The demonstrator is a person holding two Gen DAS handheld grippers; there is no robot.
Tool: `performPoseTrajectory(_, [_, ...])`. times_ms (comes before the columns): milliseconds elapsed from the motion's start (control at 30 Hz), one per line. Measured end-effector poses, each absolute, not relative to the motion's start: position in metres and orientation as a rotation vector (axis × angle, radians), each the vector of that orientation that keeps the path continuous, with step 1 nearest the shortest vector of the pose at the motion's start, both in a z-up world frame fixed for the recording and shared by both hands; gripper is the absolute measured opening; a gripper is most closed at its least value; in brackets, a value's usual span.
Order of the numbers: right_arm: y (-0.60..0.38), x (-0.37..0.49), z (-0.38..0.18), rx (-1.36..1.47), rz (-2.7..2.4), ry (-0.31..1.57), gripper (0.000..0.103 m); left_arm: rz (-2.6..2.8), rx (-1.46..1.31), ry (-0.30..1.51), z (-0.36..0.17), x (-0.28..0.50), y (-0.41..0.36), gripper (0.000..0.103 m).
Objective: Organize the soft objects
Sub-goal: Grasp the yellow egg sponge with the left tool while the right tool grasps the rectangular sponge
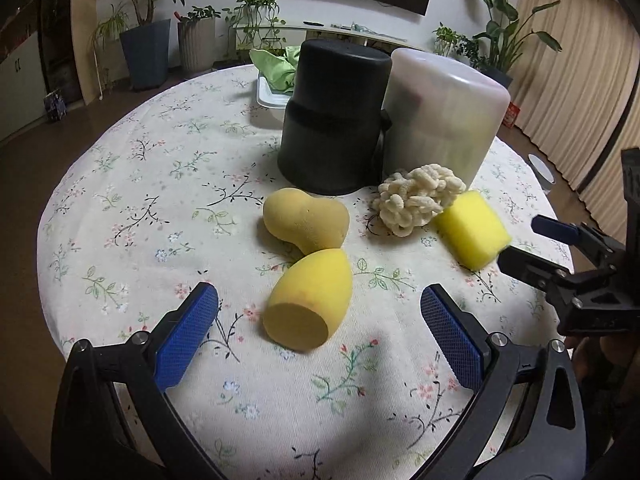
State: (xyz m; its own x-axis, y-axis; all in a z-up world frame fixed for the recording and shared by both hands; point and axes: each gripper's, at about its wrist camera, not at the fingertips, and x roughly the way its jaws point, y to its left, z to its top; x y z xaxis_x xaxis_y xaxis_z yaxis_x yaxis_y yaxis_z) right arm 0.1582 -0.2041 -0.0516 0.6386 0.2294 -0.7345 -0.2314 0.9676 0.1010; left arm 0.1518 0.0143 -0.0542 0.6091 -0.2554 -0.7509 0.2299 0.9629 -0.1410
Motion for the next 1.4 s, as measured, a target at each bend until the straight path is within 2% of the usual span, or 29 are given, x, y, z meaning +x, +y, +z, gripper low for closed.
performPoseTrajectory(200, [-0.192,0.174,-0.059,-0.019,0.263,0.854,0.103,-0.285,-0.038,0.891,-0.061,0.158,0.014,0.101])
performPoseTrajectory(233, [-0.19,0.176,-0.061,-0.022,0.261,0.858,0.103,-0.282,-0.037,0.897,-0.062,0.159,0.013,0.098])
performPoseTrajectory(333, [-0.189,0.183,-0.068,-0.024,0.243,0.884,0.103,-0.274,-0.041,0.934,-0.07,0.164,0.013,0.08])
performPoseTrajectory(500, [-0.195,0.19,-0.076,-0.005,0.224,0.92,0.09,-0.262,-0.024,0.925,-0.071,0.163,0.012,0.079])
performPoseTrajectory(633, [-0.193,0.192,-0.076,-0.015,0.222,0.923,0.086,-0.26,-0.016,0.916,-0.071,0.162,0.011,0.063])
performPoseTrajectory(733, [-0.189,0.191,-0.076,-0.033,0.237,0.914,0.078,-0.268,-0.016,0.911,-0.069,0.161,0.01,0.045])
performPoseTrajectory(767, [-0.187,0.191,-0.075,-0.037,0.245,0.912,0.073,-0.269,-0.018,0.911,-0.069,0.161,0.01,0.043])
performPoseTrajectory(867, [-0.182,0.188,-0.074,-0.059,0.274,0.902,0.06,-0.273,-0.032,0.91,-0.069,0.16,0.012,0.041])
performPoseTrajectory(1400, [-0.19,0.173,-0.071,-0.042,0.281,0.894,0.057,-0.291,-0.066,0.905,-0.067,0.15,0.008,0.039])
